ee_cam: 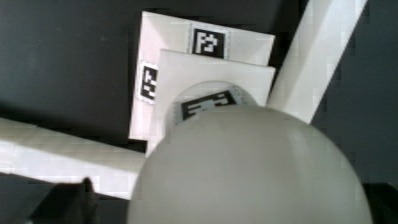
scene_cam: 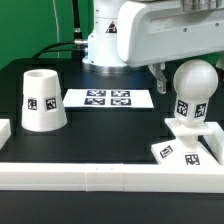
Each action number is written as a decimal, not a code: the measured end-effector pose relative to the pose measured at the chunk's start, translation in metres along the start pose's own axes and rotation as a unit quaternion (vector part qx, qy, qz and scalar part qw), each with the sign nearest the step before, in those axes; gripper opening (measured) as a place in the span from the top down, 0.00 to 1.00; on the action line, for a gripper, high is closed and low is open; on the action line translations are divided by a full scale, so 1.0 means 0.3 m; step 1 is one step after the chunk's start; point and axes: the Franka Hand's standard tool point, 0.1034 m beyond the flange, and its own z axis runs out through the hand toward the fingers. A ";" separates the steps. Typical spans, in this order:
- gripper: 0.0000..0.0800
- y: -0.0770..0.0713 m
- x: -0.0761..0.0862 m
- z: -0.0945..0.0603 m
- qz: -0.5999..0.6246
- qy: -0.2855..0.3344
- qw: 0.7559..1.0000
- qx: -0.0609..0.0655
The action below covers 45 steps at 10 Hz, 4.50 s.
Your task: Assemble lamp
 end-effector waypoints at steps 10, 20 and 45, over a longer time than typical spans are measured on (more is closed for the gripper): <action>0.28 -0.012 0.001 0.003 0.256 0.004 0.966 0.019; 0.28 -0.043 0.011 0.010 0.622 -0.003 0.783 0.025; 0.13 -0.015 0.016 -0.009 -0.258 -0.003 0.966 -0.015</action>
Offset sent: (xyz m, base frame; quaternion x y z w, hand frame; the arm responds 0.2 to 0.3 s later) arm 0.0000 0.0000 0.0000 0.0000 0.0000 0.0000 1.0000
